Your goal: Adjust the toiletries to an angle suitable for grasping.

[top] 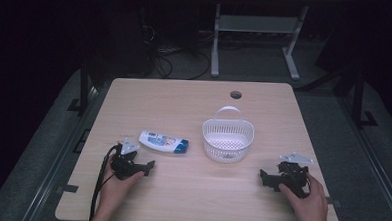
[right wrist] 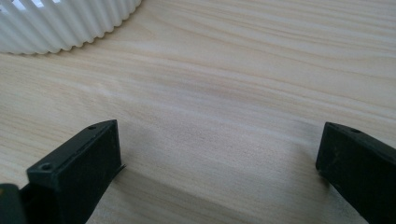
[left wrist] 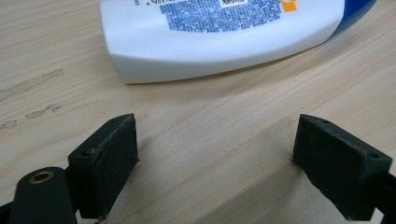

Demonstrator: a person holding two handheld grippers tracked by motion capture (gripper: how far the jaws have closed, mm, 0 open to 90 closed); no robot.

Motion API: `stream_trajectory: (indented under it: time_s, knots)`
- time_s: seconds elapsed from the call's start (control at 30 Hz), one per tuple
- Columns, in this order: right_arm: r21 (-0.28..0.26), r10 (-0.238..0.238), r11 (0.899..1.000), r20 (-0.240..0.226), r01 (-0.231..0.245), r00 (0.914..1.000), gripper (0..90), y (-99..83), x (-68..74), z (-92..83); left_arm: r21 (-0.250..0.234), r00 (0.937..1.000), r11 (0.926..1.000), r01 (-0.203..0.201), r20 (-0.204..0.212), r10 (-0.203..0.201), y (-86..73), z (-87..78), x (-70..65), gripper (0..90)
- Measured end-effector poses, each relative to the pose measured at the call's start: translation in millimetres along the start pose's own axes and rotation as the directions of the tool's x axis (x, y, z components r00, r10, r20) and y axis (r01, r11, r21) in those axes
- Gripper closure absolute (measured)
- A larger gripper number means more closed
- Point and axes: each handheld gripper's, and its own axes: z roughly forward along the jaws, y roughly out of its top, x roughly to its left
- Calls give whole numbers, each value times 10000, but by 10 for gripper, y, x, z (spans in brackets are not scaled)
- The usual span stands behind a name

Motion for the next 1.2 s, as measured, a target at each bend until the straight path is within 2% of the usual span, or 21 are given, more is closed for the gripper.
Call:
stream_trajectory:
  time_s: [0.33,0.43,0.5,0.6,0.7,0.83,1.03,1.2]
  knots:
    - [0,2,10000,0,-2,10000,0,0,0,0,-4,10000,10000,-33,65,33,9,4,4,141]
    - [4,7,10000,-1,-7,10000,0,0,0,0,195,9992,9993,-329,244,324,32,-46,-1,270]
    - [4,6,10000,2,-6,10000,0,0,0,0,246,9984,9988,-432,384,423,34,-57,-1,298]
    - [-4,-1,10000,-1,1,10000,0,0,0,0,402,9965,9967,-702,492,682,45,-93,-2,389]
    - [-1,-1,10000,-1,1,10000,0,0,0,0,453,9950,9972,-593,833,554,72,-146,21,431]
    - [-1,-2,10000,-4,2,10000,0,0,-1,0,581,9948,9974,-422,949,365,97,-190,68,528]
    - [13,-10,10000,-29,10,10000,0,1,-1,0,606,9894,9979,-249,1447,159,158,-269,143,710]
    - [15,-4,10000,-32,4,10000,0,1,-1,0,590,9838,9978,-309,1781,200,216,-324,192,837]
